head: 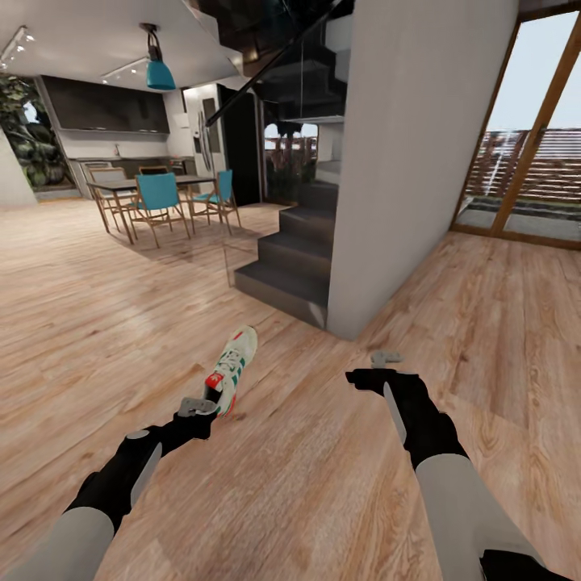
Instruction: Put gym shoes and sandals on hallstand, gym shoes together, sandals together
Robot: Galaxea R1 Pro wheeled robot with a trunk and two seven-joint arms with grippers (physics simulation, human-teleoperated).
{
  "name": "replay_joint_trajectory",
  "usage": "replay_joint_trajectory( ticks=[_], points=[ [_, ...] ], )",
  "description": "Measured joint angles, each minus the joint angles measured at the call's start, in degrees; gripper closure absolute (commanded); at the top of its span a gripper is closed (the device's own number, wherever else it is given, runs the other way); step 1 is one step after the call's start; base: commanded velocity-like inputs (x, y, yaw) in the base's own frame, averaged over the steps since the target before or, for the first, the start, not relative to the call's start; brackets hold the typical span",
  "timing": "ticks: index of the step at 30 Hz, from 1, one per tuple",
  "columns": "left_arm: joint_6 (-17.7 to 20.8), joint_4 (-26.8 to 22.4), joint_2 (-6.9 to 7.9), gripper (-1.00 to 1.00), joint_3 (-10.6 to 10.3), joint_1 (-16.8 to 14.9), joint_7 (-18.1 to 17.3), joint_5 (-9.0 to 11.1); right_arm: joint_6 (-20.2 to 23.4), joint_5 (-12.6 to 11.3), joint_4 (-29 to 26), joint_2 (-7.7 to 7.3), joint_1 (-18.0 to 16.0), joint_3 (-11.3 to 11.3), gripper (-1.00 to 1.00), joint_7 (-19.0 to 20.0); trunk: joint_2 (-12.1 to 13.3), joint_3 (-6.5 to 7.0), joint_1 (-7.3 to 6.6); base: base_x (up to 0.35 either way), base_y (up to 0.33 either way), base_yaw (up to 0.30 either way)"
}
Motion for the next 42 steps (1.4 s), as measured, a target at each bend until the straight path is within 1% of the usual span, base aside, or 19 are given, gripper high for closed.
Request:
replay_joint_trajectory(
  ticks=[2,6,16,28,42],
  points=[
    [0.0,0.0,0.01,1.0,0.0,0.0,0.0,0.0,0.0,0.0,0.0,0.0,0.0,0.0,-1.0,0.0,0.0,0.63,-0.05,0.0,0.0,0.0],
    [0.0,0.0,0.01,1.0,0.0,0.0,0.0,-0.1,0.0,0.0,0.0,0.0,0.0,0.0,-1.0,0.0,0.0,1.02,-0.05,0.0,0.0,0.0],
    [0.0,0.0,-0.04,1.0,0.0,0.0,0.0,-0.1,0.0,0.0,0.0,0.01,0.0,0.0,-1.0,0.0,0.0,1.3,-0.04,-0.005,-0.023,0.021],
    [0.0,0.0,-0.4,1.0,-0.1,0.0,-0.1,-0.1,0.0,0.1,0.0,0.02,0.0,0.0,-1.0,-0.1,0.0,1.31,-0.03,-0.086,-0.257,0.274],
    [-0.1,0.1,-0.51,1.0,-0.1,0.0,-0.1,-0.1,0.0,0.0,0.0,0.02,0.0,0.0,-1.0,-0.1,0.0,1.31,-0.03,-0.156,-0.273,0.298]
  ],
)
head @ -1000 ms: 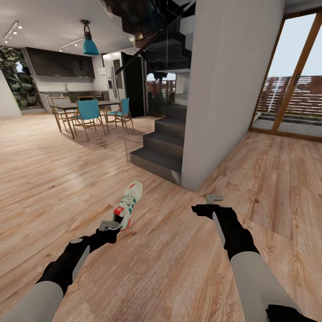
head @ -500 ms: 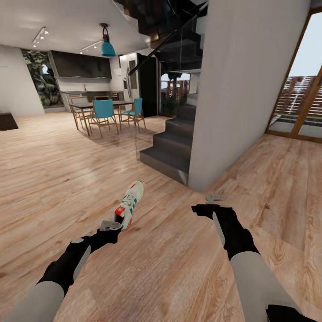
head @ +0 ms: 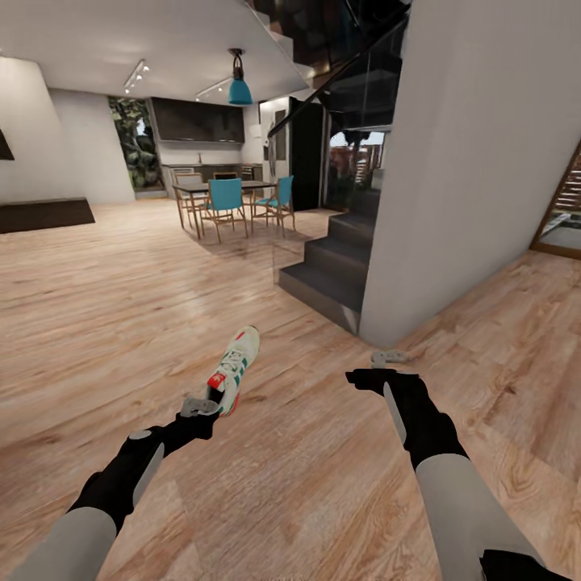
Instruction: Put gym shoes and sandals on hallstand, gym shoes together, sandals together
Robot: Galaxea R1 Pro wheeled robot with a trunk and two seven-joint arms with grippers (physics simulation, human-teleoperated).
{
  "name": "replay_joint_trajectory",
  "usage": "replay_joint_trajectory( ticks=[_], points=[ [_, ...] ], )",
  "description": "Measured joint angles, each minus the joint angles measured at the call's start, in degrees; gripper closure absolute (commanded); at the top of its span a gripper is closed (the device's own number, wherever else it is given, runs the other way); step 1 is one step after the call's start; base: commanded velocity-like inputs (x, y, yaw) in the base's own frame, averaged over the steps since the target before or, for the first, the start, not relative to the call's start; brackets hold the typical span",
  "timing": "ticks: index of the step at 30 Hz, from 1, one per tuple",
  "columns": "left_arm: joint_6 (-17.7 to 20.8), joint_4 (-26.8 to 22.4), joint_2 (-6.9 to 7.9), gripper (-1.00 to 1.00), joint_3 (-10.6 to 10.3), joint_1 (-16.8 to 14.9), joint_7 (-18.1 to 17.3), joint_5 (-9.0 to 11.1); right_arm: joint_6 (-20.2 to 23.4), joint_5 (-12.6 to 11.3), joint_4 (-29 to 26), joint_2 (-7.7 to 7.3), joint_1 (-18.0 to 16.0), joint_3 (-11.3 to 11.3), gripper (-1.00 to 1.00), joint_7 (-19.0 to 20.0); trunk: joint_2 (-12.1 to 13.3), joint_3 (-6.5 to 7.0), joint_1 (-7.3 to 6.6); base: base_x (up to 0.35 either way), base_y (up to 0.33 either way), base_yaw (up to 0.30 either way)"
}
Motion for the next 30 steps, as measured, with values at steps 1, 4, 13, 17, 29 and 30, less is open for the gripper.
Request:
replay_joint_trajectory(
  ticks=[1,4,13,17,29,30],
  points=[
    [0.0,0.0,-0.05,1.0,0.0,0.0,0.0,0.0,0.0,0.0,0.0,0.0,0.0,0.0,-1.0,0.0,0.0,0.0,0.0,-0.194,-0.253,0.298],
    [0.0,0.0,-0.36,1.0,0.0,0.0,0.0,0.0,0.0,0.0,0.0,0.0,0.0,0.0,-1.0,0.0,0.0,0.0,0.01,-0.215,-0.232,0.298],
    [0.0,0.0,-0.95,1.0,0.0,0.0,-0.1,0.0,0.0,0.0,0.0,-0.01,0.0,0.0,-1.0,0.0,0.0,0.0,-0.01,-0.166,-0.132,0.299],
    [-0.1,0.0,-0.98,1.0,0.1,0.0,-0.1,0.0,0.0,0.0,0.0,-0.01,0.0,0.0,-1.0,0.0,0.0,0.0,-0.02,-0.031,-0.017,0.299],
    [-0.1,0.1,-1.0,1.0,0.1,0.1,-0.1,0.0,0.0,0.0,0.0,-0.01,0.0,0.0,-1.0,0.0,0.0,0.0,-0.02,-0.003,-0.002,0.299],
    [-0.1,0.1,-0.98,1.0,0.1,0.1,-0.1,0.0,0.0,0.0,0.0,-0.01,0.0,0.0,-1.0,0.0,0.0,0.0,-0.02,0.0,0.0,0.299]
  ],
)
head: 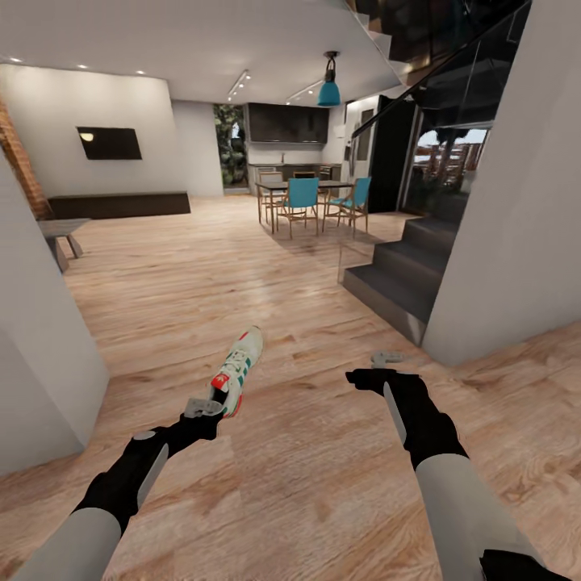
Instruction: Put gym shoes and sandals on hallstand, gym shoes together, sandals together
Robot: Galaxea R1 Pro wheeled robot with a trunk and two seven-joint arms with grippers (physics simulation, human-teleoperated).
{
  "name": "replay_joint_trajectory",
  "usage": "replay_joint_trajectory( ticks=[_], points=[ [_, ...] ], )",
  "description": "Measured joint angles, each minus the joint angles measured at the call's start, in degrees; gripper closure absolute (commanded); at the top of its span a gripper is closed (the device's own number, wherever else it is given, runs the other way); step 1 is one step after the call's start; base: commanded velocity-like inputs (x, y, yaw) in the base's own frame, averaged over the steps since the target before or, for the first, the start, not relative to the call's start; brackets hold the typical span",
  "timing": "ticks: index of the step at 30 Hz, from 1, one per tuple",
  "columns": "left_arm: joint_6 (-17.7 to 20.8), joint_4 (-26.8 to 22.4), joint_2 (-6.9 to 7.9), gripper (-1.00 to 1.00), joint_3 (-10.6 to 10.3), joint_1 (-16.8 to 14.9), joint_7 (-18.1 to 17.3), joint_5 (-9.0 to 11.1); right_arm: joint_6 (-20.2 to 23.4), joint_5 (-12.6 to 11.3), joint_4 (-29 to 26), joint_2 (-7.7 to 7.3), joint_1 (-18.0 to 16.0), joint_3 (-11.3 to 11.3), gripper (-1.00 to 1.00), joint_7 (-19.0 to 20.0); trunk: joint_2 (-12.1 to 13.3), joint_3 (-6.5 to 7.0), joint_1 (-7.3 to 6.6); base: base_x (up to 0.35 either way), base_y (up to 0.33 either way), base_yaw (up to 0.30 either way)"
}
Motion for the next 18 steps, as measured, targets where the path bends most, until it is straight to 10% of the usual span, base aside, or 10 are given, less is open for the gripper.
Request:
replay_joint_trajectory(
  ticks=[18],
  points=[
    [-0.1,0.0,0.01,1.0,0.0,0.0,0.1,0.0,0.0,0.0,0.0,0.0,0.0,0.0,-1.0,0.0,0.0,0.0,0.0,0.0,0.0,0.299]
  ],
)
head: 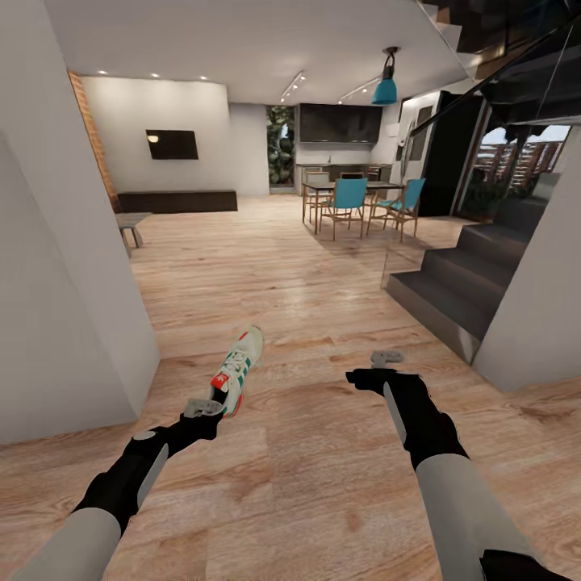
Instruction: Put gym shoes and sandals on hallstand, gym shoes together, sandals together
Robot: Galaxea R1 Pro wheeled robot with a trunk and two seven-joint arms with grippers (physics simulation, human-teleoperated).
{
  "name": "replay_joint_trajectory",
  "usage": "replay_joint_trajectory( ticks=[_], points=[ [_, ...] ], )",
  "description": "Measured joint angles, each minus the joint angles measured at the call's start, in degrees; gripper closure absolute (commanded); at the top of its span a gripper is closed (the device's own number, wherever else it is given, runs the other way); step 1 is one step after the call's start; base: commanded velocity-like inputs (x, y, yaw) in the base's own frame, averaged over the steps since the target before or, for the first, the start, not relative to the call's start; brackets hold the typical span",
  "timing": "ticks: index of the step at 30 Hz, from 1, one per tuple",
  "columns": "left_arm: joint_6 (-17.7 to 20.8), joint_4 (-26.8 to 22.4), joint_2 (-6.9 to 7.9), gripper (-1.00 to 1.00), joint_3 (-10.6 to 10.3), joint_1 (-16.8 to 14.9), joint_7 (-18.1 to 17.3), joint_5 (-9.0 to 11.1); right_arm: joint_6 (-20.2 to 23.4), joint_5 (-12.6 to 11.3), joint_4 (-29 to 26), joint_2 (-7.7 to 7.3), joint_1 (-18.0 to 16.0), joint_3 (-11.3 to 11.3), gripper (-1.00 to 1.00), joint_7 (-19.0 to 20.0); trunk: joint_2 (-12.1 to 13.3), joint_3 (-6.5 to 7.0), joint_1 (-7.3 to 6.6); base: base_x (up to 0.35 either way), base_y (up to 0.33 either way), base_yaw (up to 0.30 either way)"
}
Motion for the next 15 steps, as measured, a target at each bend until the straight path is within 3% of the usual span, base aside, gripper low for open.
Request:
replay_joint_trajectory(
  ticks=[10,15],
  points=[
    [0.0,0.0,-0.07,1.0,0.0,0.0,0.1,0.0,0.0,0.0,0.0,0.0,0.0,0.0,-1.0,0.0,0.0,0.0,0.0,-0.007,-0.003,0.291],
    [-0.1,0.0,-0.09,1.0,0.0,0.1,0.1,0.0,0.0,0.0,0.0,0.0,0.0,0.0,-1.0,0.0,0.0,0.0,0.02,-0.187,-0.127,0.078]
  ],
)
